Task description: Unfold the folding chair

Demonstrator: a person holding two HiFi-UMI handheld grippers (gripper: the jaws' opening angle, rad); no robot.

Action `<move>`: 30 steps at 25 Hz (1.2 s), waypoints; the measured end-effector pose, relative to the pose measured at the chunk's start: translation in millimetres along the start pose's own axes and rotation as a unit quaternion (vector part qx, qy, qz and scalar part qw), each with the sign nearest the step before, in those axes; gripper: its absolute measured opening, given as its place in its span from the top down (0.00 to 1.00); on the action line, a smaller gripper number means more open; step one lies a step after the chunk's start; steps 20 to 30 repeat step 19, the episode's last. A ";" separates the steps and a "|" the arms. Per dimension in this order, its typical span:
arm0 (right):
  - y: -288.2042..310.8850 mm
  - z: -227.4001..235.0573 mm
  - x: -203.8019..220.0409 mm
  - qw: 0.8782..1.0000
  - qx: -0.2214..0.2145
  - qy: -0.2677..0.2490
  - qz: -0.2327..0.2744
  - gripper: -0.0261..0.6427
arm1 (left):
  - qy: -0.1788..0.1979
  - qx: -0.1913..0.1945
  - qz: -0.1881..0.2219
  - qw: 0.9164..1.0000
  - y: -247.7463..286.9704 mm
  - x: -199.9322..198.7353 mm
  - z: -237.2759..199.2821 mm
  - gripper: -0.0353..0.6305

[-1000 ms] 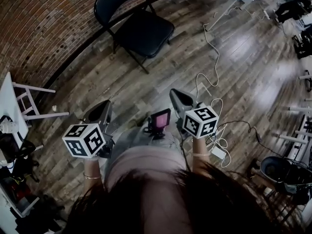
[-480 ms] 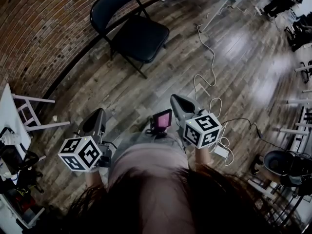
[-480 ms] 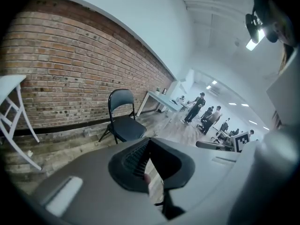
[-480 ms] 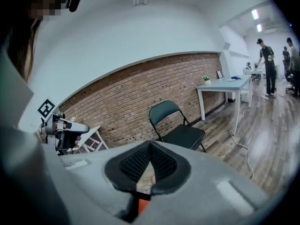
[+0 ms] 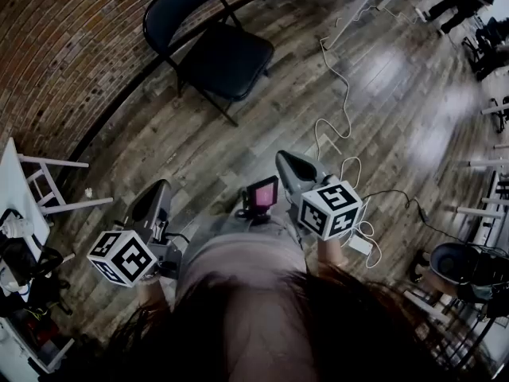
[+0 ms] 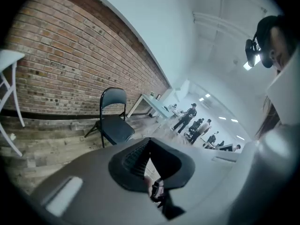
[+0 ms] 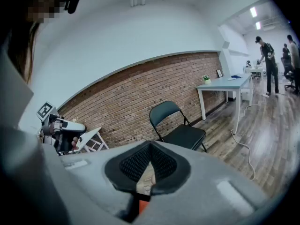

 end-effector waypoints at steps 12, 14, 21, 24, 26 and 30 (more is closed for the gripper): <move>-11.9 8.4 10.0 1.000 -0.001 0.012 -0.012 0.96 | 0.026 0.041 -0.043 0.998 14.7 23.9 29.5 0.95; -13.2 10.2 10.9 1.000 0.000 0.014 -0.011 0.97 | 0.027 0.043 -0.047 0.998 16.5 25.7 31.1 0.95; -16.1 12.8 13.6 1.000 0.001 0.018 -0.011 0.96 | 0.048 0.044 -0.059 0.996 18.7 31.5 34.5 0.95; -16.1 12.8 13.6 1.000 0.001 0.018 -0.011 0.96 | 0.048 0.044 -0.059 0.996 18.7 31.5 34.5 0.95; -16.1 12.8 13.6 1.000 0.001 0.018 -0.011 0.96 | 0.048 0.044 -0.059 0.996 18.7 31.5 34.5 0.95; -16.1 12.8 13.6 1.000 0.001 0.018 -0.011 0.96 | 0.048 0.044 -0.059 0.996 18.7 31.5 34.5 0.95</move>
Point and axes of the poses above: the fingertips, and each gripper's own axes: y forward along the fingers, z to its right, x out of its underside, the point moved 2 cm from there along -y, backward along the fingers, and after that the axes turned 5 degrees about y, right-handed, at the moved point
